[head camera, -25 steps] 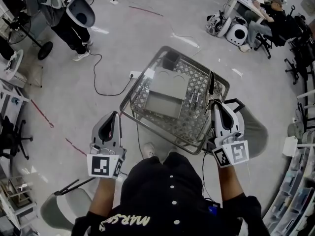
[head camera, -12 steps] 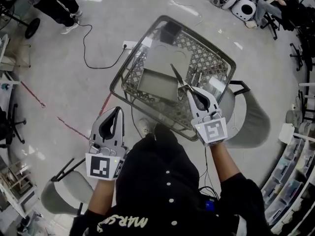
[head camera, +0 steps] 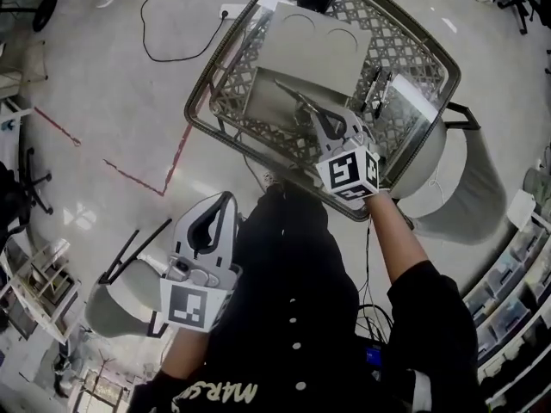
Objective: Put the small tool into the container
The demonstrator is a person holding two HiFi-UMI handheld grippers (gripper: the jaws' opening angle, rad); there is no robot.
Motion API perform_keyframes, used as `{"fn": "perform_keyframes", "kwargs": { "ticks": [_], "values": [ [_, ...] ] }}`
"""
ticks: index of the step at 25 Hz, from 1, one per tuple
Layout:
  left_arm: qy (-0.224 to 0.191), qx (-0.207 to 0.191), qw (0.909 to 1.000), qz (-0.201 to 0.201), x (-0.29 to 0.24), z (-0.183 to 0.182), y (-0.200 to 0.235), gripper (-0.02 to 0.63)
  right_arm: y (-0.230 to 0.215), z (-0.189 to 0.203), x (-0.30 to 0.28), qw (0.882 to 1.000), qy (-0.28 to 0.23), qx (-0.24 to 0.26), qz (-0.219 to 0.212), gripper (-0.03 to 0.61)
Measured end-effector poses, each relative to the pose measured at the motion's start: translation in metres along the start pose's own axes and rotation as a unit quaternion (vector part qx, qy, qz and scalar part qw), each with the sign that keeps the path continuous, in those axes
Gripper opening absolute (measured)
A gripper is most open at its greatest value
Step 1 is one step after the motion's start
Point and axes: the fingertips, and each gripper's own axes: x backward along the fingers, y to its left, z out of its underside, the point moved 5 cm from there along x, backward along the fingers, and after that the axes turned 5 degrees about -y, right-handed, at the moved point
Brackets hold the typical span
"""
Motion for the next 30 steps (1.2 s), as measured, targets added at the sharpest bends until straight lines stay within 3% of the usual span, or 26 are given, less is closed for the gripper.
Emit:
{"fn": "perform_keyframes", "kwargs": {
  "ticks": [7,14,19,24,30],
  "values": [
    [0.038,0.004,0.9992,-0.009,-0.014,0.034,0.01,0.025,0.004,0.036,-0.049,0.997,0.065,0.032,0.001,0.015],
    [0.057,0.016,0.9981,-0.018,-0.02,0.053,0.013,0.025,0.012,0.039,-0.08,0.987,0.112,0.114,0.028,0.015],
    [0.064,0.019,0.9975,-0.021,-0.02,0.058,0.011,0.025,0.016,0.034,-0.092,0.98,0.112,0.157,0.046,0.015],
    [0.066,0.017,0.9974,-0.023,-0.019,0.06,0.011,0.025,0.026,0.041,-0.092,0.965,0.107,0.231,0.058,0.025],
    [0.066,0.015,0.9976,-0.01,-0.02,0.061,0.004,0.025,0.037,0.048,-0.093,0.958,0.105,0.258,0.07,0.027]
  ]
}}
